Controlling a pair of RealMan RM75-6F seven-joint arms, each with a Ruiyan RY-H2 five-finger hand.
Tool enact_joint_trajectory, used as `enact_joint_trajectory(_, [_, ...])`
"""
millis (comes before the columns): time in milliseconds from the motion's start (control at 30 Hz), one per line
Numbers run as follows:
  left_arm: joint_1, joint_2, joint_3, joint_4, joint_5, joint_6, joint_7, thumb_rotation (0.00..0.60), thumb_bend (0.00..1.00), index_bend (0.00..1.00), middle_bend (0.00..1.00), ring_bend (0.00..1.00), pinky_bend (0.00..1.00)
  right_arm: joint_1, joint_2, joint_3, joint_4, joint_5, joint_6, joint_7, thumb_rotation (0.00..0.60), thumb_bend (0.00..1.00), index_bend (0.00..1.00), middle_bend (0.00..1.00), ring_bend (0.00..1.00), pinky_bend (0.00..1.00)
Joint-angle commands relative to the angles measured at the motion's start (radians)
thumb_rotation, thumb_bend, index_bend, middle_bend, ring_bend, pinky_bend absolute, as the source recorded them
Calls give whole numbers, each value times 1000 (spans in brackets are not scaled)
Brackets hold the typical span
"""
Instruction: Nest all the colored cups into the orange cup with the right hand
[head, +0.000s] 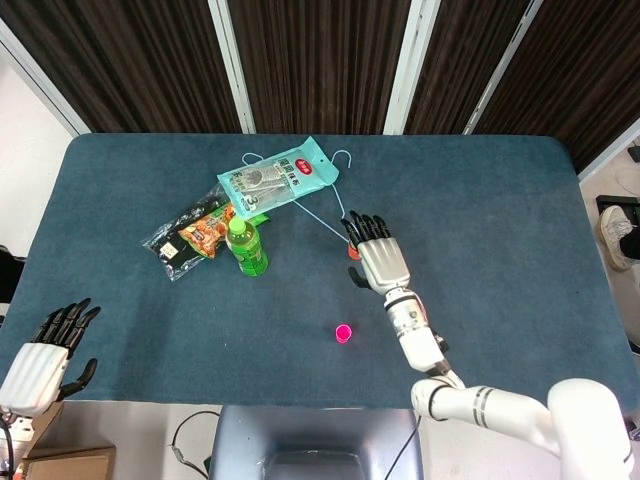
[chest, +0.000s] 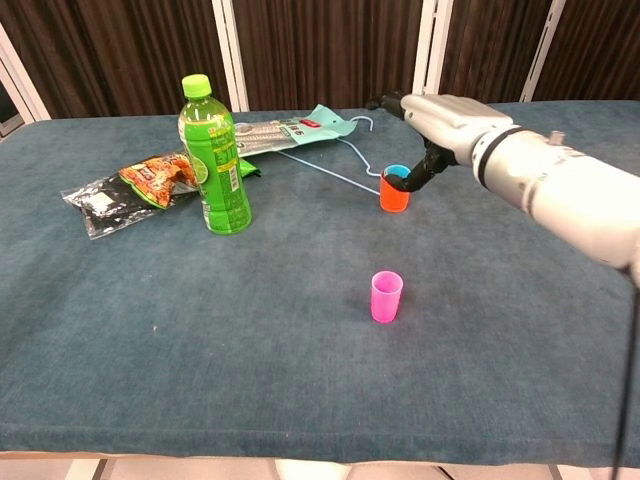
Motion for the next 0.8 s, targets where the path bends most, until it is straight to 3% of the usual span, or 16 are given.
enact_joint_trajectory(33, [1,-2,0,-2,2,3,3,600,435,0,0,0,108,-97,184,-140,-292,-163,24,78,600,480,160,0,0,0])
enact_joint_trajectory(200, [3,-3,2,-4,7,8,9,600,436,0,0,0,108,-121,282,-235,-426,-206,-33,70,600,480,199,0,0,0])
enact_joint_trajectory(367, [7,-1,4,-4,14,17,6,600,436,0,0,0,108,-131,307,-282,-443,-212,-69,61,600,479,241,0,0,0])
enact_joint_trajectory(800, [8,2,4,-1,14,20,-5,600,435,0,0,0,108,-113,163,-257,-278,-150,-84,-22,600,480,368,0,0,0])
